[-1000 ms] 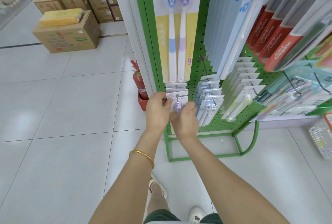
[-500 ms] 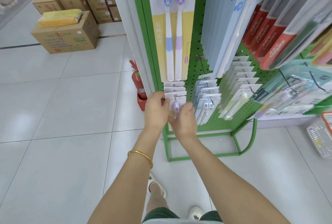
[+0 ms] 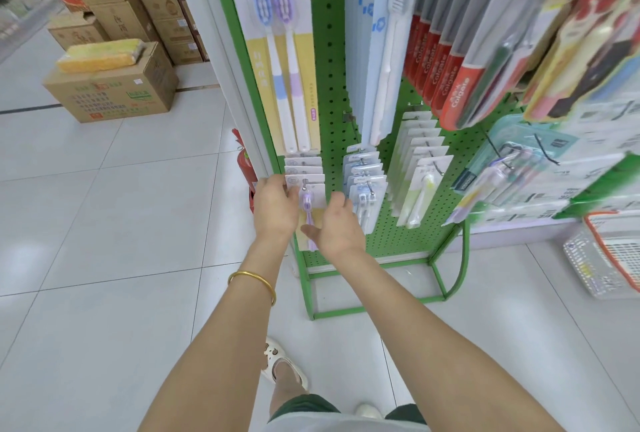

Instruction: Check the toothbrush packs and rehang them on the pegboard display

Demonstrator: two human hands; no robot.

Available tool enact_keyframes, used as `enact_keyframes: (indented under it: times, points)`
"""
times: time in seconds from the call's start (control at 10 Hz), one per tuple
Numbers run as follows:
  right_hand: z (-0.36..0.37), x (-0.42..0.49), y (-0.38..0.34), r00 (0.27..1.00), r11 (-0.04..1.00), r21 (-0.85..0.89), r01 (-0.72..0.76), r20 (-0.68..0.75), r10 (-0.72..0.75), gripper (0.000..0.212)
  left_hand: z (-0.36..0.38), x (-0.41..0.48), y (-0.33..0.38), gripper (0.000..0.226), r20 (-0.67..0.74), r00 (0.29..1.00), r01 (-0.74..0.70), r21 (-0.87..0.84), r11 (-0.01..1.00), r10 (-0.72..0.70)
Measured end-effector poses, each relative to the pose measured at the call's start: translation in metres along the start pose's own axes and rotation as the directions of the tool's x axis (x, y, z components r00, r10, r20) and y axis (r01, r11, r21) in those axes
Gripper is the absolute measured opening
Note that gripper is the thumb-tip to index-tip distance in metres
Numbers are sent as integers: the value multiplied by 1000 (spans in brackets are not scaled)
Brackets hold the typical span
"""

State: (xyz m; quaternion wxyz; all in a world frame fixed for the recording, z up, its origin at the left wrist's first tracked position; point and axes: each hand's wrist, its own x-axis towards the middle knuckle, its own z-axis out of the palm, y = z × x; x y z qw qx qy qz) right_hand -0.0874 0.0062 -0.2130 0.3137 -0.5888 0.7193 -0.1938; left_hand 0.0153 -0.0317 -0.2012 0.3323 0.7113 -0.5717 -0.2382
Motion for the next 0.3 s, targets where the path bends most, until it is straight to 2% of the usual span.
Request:
enact_keyframes:
  times: [0.1, 0.2, 0.3]
  points:
    - [-11, -12, 5, 998, 998, -17, 55, 14, -55, 59, -3, -15, 3, 15, -54, 997, 49, 3, 999, -49]
    - [-24, -28, 13, 996, 996, -34, 83, 31, -82, 53, -5, -37, 4, 31, -114, 987, 108, -35, 994, -111]
    - [-35, -40, 24, 995, 995, -27, 101, 20, -100, 51, 0, -60, -1, 31, -137, 982, 118, -100, 988, -131]
